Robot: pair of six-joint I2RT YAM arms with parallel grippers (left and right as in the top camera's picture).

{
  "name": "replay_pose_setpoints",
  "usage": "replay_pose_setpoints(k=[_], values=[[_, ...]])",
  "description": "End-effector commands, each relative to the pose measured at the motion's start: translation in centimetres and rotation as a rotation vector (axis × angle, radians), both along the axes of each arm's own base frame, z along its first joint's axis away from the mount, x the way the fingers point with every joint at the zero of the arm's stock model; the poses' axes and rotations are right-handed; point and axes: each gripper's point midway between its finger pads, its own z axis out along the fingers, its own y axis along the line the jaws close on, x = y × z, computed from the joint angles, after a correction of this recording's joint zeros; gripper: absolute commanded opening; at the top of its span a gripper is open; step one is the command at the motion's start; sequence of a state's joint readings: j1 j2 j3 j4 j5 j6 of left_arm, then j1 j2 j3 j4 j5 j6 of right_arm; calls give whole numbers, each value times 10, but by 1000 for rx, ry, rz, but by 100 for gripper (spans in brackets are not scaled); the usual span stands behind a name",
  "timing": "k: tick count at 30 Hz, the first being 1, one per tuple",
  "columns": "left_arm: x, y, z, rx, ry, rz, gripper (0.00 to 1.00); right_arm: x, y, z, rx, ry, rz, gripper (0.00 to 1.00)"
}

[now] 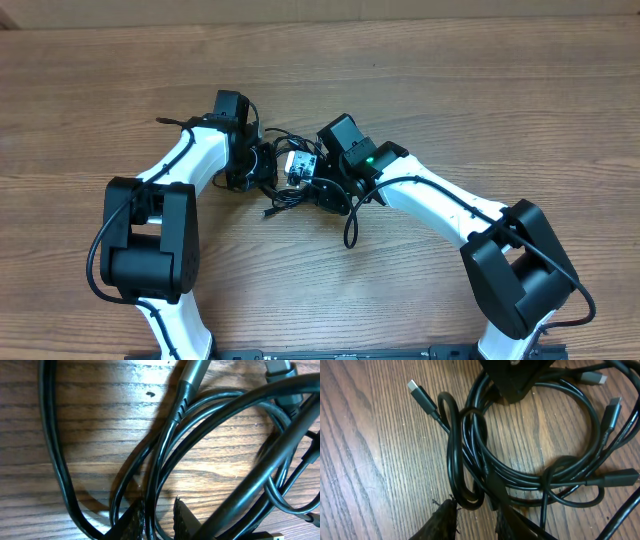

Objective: Untangle cables

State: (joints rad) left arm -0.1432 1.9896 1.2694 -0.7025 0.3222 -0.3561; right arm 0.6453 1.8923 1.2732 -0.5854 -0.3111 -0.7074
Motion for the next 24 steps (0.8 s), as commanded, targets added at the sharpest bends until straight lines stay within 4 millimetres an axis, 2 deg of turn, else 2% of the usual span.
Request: replay_pose_setpoints(k=[1,7,14,19,24], values=[[-4,-3,-3,-8,7,-23,22,-13,13,-2,45,41,46,26],[-4,-5,-2,-23,11,-25,23,-14,14,-10,31,49,47,22],[-5,-8,-1,-40,13,-27,22,-6,7,-16,-16,14,21,4],[-5,-7,-1,-40,13,-25,22,-6,6,-14,-20,20,21,4],[-5,-7,-1,-39,13,-25,22,-9,3,1,-40,38,14,4]])
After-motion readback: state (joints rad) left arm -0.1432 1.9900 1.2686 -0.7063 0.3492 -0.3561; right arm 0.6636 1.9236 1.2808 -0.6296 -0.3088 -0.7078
